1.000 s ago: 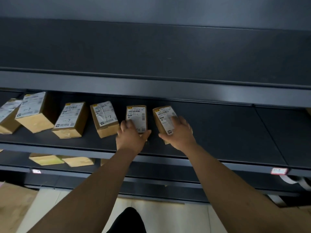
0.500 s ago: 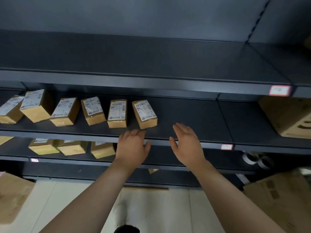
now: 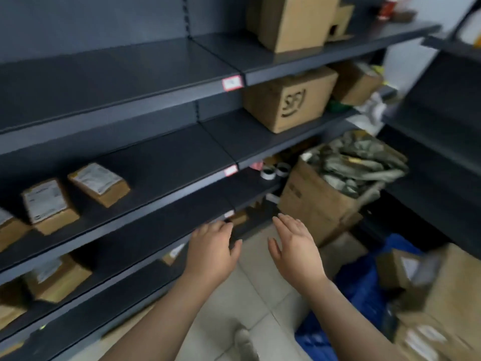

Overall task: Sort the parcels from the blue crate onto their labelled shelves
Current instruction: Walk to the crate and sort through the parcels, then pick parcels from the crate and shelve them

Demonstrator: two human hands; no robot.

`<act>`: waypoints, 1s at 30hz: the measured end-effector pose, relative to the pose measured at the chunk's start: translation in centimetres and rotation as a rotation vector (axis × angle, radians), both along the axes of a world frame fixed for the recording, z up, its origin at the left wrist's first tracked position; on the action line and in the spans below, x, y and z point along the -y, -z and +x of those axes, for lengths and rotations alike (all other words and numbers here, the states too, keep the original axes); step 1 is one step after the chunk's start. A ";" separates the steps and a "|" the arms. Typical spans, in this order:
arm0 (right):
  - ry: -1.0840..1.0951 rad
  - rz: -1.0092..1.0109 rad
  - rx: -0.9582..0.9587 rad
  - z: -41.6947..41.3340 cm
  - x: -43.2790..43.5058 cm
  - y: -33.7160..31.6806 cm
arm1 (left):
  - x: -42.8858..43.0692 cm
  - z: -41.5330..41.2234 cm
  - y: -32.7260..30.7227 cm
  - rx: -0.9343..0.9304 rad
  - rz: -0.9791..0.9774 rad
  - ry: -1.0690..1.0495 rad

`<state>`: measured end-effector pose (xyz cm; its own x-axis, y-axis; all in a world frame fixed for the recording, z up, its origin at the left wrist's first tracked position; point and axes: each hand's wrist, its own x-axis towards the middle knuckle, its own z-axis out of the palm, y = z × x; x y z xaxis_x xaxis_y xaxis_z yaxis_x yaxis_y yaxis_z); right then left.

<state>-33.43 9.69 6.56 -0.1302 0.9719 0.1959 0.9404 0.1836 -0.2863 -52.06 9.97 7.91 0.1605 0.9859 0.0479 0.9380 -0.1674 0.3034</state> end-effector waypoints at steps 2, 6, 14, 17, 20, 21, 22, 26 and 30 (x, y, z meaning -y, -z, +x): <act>0.095 -0.020 0.013 2.5 3.6 0.4 | 1.5 2.5 0.4 0.006 0.002 0.098; 0.315 -0.058 0.031 7.4 10.6 0.5 | 4.8 8.3 0.8 0.013 -0.033 0.289; 0.653 -0.111 -0.068 17.8 21.4 0.5 | 9.9 20.8 0.7 0.048 -0.042 0.589; 0.733 -0.123 -0.097 22.4 24.2 0.6 | 11.2 26.3 1.1 0.029 -0.063 0.645; 0.786 -0.177 -0.130 27.7 26.4 0.9 | 12.4 32.2 1.8 0.010 -0.092 0.672; 0.804 -0.187 -0.136 29.6 27.0 1.0 | 12.7 34.1 2.0 0.007 -0.104 0.675; 0.826 -0.198 -0.150 31.6 27.6 1.2 | 13.1 36.0 2.4 0.005 -0.114 0.677; 0.908 -0.270 -0.229 38.5 29.5 2.6 | 14.3 42.9 4.2 -0.041 -0.181 0.665; 0.931 -0.327 -0.263 43.7 30.4 3.9 | 14.3 47.6 6.1 -0.090 -0.218 0.633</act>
